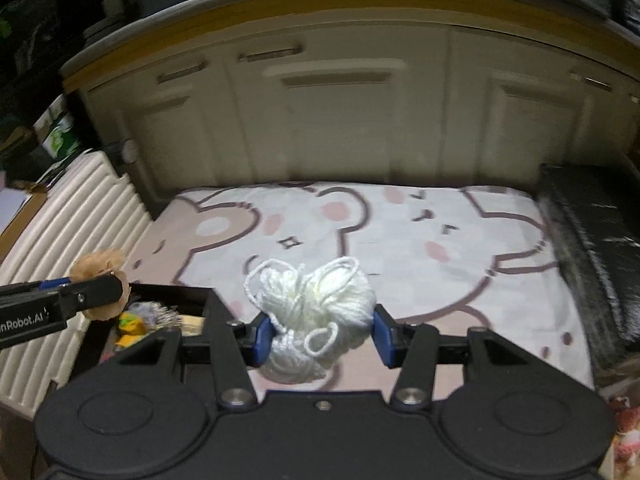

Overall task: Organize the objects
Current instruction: 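Lift and carry the flower with the left tool while the right tool carries the yarn to the box, then lower and release the flower with the left tool while the right tool drops the yarn in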

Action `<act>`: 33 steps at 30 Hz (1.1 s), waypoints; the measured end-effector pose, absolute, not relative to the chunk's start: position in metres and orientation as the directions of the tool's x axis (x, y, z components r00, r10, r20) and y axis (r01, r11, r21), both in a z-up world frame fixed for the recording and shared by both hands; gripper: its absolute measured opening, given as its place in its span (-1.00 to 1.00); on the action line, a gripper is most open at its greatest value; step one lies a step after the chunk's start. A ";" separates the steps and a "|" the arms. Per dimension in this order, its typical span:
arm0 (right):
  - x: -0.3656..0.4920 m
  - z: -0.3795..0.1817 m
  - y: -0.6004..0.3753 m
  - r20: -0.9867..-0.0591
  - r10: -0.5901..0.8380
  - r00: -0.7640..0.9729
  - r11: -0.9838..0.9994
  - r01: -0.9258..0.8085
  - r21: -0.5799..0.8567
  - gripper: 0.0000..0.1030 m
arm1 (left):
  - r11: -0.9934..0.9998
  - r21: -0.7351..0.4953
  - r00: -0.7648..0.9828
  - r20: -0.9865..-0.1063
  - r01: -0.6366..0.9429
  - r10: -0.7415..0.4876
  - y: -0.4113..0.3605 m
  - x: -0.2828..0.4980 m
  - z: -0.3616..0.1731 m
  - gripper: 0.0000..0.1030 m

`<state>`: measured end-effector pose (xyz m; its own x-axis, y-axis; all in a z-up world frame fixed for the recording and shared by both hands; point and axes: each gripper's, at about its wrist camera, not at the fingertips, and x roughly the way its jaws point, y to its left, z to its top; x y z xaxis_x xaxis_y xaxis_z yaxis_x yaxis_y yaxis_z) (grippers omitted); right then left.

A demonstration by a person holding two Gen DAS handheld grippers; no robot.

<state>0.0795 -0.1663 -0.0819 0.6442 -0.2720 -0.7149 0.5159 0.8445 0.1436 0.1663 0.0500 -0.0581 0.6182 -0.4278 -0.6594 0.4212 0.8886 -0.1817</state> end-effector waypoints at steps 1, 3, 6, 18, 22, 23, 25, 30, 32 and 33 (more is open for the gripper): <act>0.085 -0.083 -0.162 -0.718 -0.252 0.649 0.848 0.505 0.158 -0.01 | 0.894 -0.181 0.619 -0.665 0.409 -0.418 0.058 0.168 -0.059 -0.34; 0.097 -0.085 -0.152 -0.723 -0.213 0.657 0.857 0.482 0.185 -0.01 | 0.905 -0.179 0.622 -0.675 0.386 -0.398 0.072 0.171 -0.059 -0.34; 0.112 -0.087 -0.134 -0.726 -0.180 0.664 0.873 0.448 0.193 -0.01 | 0.919 -0.179 0.620 -0.691 0.352 -0.372 0.092 0.175 -0.062 -0.34; 0.147 -0.100 -0.102 -0.726 -0.015 0.687 0.880 0.353 0.316 -0.01 | 0.949 -0.191 0.522 -0.798 0.252 -0.300 0.141 0.195 -0.095 -0.34; 0.157 -0.106 -0.096 -0.712 0.075 0.698 0.869 0.304 0.390 -0.01 | 0.950 -0.195 0.480 -0.827 0.245 -0.294 0.148 0.199 -0.108 -0.34; 0.159 -0.108 -0.094 -0.711 0.094 0.697 0.868 0.292 0.401 -0.01 | 0.950 -0.196 0.468 -0.834 0.243 -0.292 0.150 0.201 -0.111 -0.34; 0.163 -0.112 -0.090 -0.715 0.115 0.689 0.870 0.277 0.407 -0.01 | 0.951 -0.196 0.446 -0.848 0.240 -0.287 0.153 0.202 -0.117 -0.34; 0.174 -0.119 -0.082 -0.724 0.157 0.672 0.873 0.248 0.419 -0.01 | 0.954 -0.179 0.409 -0.872 0.241 -0.267 0.157 0.206 -0.130 -0.33; 0.178 -0.123 -0.080 -0.718 0.193 0.669 0.863 0.232 0.448 -0.01 | 0.955 -0.171 0.403 -0.878 0.243 -0.260 0.159 0.206 -0.132 -0.33; 0.180 -0.126 -0.079 -0.712 0.220 0.667 0.853 0.222 0.472 -0.01 | 0.955 -0.169 0.401 -0.879 0.244 -0.258 0.160 0.207 -0.133 -0.33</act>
